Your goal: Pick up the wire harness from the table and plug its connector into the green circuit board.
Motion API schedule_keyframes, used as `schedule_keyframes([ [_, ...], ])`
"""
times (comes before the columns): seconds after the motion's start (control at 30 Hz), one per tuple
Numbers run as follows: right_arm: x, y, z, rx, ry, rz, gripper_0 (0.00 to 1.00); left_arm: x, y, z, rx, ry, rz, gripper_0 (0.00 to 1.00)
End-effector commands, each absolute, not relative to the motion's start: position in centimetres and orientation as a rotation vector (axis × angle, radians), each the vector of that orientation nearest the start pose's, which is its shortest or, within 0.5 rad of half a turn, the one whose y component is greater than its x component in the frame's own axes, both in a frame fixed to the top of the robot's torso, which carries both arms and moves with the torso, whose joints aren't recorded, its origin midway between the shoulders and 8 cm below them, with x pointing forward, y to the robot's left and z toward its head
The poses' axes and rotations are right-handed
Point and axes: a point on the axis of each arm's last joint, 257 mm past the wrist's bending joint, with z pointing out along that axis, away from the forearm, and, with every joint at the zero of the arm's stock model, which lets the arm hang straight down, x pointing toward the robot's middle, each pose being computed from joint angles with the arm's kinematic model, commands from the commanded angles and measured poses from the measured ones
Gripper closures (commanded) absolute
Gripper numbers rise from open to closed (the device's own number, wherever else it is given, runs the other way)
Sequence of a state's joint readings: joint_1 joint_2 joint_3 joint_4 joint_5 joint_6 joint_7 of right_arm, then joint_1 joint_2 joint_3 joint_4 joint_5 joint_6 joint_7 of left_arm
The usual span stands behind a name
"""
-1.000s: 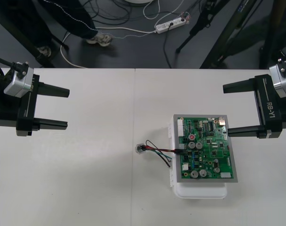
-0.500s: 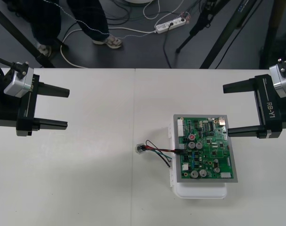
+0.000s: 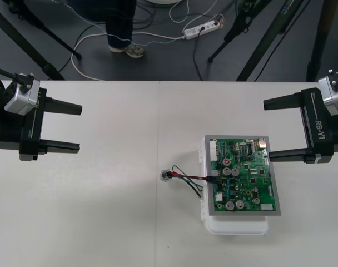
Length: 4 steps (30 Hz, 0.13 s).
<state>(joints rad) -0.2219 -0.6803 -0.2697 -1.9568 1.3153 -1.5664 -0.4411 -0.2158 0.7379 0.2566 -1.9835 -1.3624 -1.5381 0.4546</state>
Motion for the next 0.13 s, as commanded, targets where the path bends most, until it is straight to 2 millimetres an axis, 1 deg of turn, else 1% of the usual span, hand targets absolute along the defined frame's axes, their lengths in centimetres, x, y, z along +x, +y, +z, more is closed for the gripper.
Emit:
schedule_keyframes([
  [0.03, 34.45, -16.0, -7.96, -1.514, 1.42, 0.706, 0.0, 34.94, 17.99, -8.15, 1.584, 1.435, -0.546, 0.27],
  [0.13, 34.45, -16.0, -7.96, -1.514, 1.42, 0.706, 0.0, 34.94, 17.99, -8.15, 1.584, 1.435, -0.546, 0.27],
])
